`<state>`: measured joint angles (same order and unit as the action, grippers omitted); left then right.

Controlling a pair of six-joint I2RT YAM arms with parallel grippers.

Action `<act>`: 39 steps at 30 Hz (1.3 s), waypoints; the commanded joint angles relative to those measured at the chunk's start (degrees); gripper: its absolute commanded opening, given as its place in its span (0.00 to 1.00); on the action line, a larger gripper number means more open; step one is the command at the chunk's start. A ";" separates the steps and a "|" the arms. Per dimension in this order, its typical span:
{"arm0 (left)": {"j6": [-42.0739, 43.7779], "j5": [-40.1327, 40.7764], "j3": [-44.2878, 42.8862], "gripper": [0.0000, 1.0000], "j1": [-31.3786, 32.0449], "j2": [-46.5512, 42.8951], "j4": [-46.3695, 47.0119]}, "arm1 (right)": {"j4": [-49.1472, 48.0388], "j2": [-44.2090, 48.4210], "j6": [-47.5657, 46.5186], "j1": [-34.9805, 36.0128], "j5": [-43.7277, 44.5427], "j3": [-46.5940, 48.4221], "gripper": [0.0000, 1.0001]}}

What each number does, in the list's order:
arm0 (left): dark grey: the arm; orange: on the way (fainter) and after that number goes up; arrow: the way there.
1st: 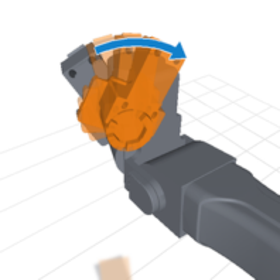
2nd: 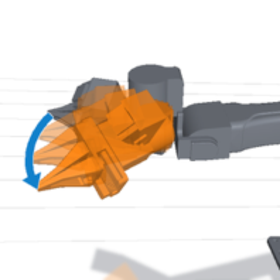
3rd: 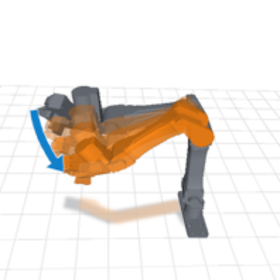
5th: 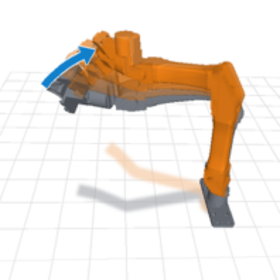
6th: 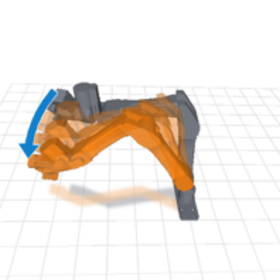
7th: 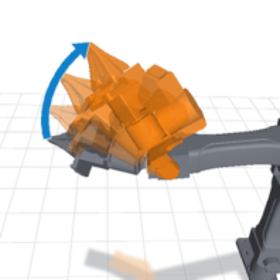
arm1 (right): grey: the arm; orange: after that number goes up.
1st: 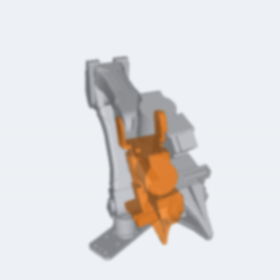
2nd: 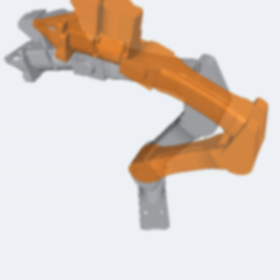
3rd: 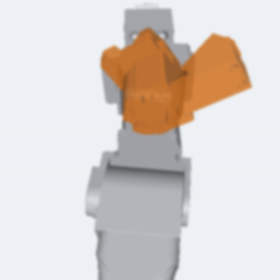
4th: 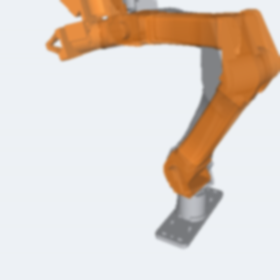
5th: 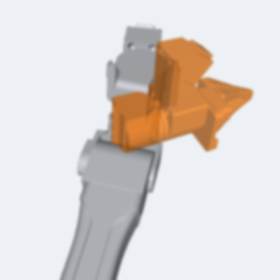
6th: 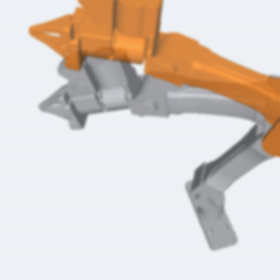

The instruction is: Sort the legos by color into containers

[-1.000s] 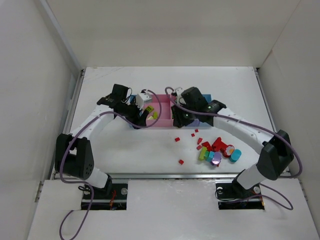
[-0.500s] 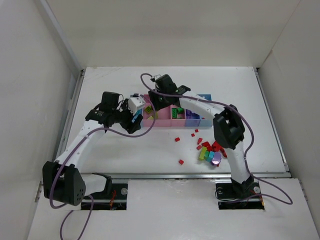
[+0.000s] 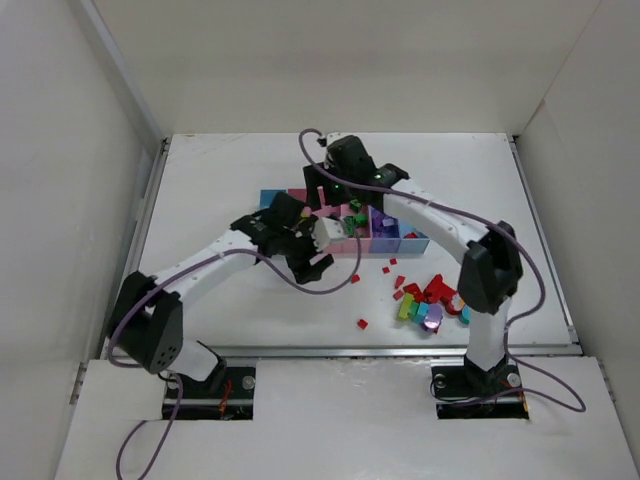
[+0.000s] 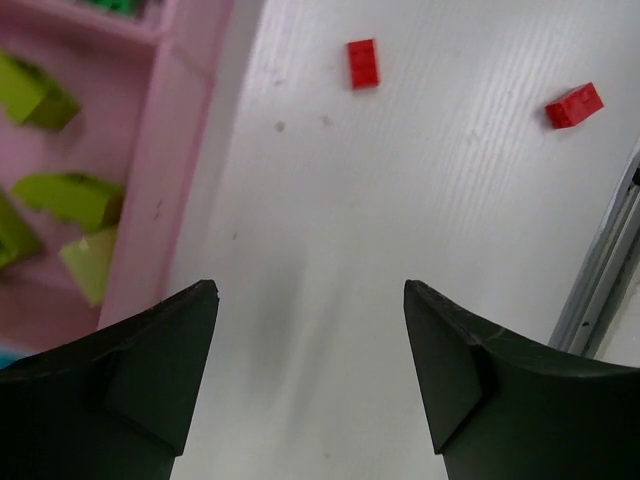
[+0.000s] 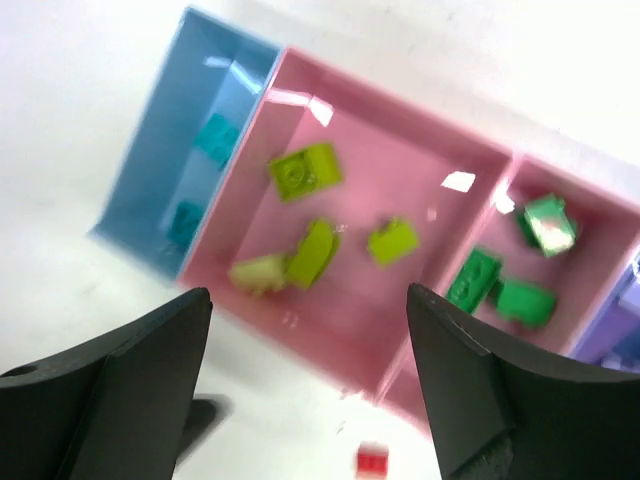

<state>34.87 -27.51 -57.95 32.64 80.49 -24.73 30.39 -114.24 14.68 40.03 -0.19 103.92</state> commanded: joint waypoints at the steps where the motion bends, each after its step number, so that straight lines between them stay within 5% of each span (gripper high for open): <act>1: -1.64 2.36 -4.44 0.72 6.89 3.79 3.80 | -2.09 9.71 3.86 -2.14 4.49 -7.28 0.84; 12: -11.76 14.32 -14.02 0.67 15.70 23.65 10.67 | -5.08 33.01 8.35 -8.03 9.50 -27.00 0.84; 24: -14.22 14.85 -15.61 0.62 19.04 30.17 11.64 | -4.55 35.40 5.89 -11.64 8.97 -28.42 0.84; 31: -14.75 16.16 -15.61 0.43 19.04 31.22 8.48 | -4.02 35.40 4.04 -14.01 7.92 -28.42 0.84; 39: -13.25 16.70 -13.50 0.55 18.51 27.71 6.63 | -4.02 35.40 2.20 -15.07 6.34 -27.89 0.84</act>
<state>21.02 -11.97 -72.62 51.62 110.63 -13.78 27.83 -80.34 18.17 25.45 7.33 75.83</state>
